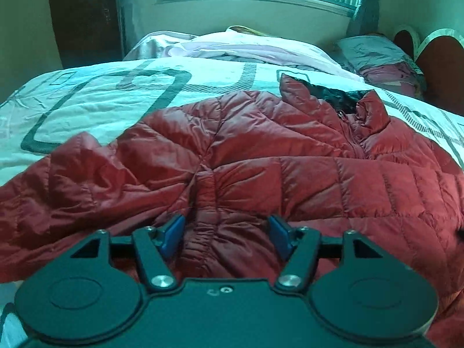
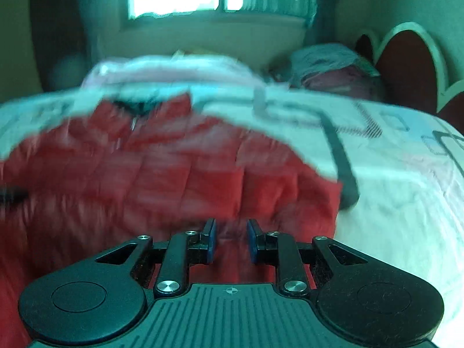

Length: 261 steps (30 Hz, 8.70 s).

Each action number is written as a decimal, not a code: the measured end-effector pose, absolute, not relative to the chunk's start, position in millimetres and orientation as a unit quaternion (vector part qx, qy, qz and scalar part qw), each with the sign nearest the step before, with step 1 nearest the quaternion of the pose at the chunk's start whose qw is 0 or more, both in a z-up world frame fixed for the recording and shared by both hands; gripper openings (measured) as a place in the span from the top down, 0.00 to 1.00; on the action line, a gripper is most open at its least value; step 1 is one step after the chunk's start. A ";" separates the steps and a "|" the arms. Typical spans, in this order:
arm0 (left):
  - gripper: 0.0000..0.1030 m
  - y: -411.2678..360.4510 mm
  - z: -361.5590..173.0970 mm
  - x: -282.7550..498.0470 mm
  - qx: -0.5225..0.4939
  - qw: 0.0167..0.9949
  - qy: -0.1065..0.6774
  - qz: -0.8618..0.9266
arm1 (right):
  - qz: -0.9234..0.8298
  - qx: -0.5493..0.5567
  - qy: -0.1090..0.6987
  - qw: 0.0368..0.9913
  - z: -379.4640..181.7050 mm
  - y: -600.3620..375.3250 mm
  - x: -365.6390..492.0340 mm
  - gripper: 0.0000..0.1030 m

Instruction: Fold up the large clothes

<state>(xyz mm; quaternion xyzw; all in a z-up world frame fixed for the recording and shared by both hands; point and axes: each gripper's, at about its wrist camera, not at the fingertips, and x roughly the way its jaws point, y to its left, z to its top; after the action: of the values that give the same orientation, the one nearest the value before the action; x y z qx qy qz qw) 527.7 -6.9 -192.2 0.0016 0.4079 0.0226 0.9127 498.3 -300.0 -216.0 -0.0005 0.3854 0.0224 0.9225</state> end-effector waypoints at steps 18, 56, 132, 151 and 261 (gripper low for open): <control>0.34 14.7 -149.4 483.3 -0.001 0.921 0.387 0.041 | 0.020 -0.087 0.389 0.917 -221.5 -276.2 499.3 0.77; 0.14 384.0 -182.8 370.6 -0.264 0.848 0.386 0.252 | 0.083 -0.029 0.413 0.906 -201.3 -20.8 523.2 0.46; 0.25 112.7 -171.9 450.6 0.019 0.912 0.403 0.072 | 0.147 0.102 0.401 0.898 -184.2 -135.9 531.7 0.18; 0.32 59.8 -177.8 486.9 0.055 0.931 0.361 0.024 | 0.007 0.075 0.325 0.943 -142.1 -257.1 501.8 0.81; 0.25 -4.0 -197.0 515.4 0.072 0.923 0.378 0.035 | 0.021 0.043 0.380 0.924 -204.2 -317.9 526.1 0.68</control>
<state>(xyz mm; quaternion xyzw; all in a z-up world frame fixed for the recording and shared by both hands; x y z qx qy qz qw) 515.4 -4.0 -197.0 0.0718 0.3776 0.0345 0.9225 526.1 -317.9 -204.2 0.0432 0.3798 0.0208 0.9238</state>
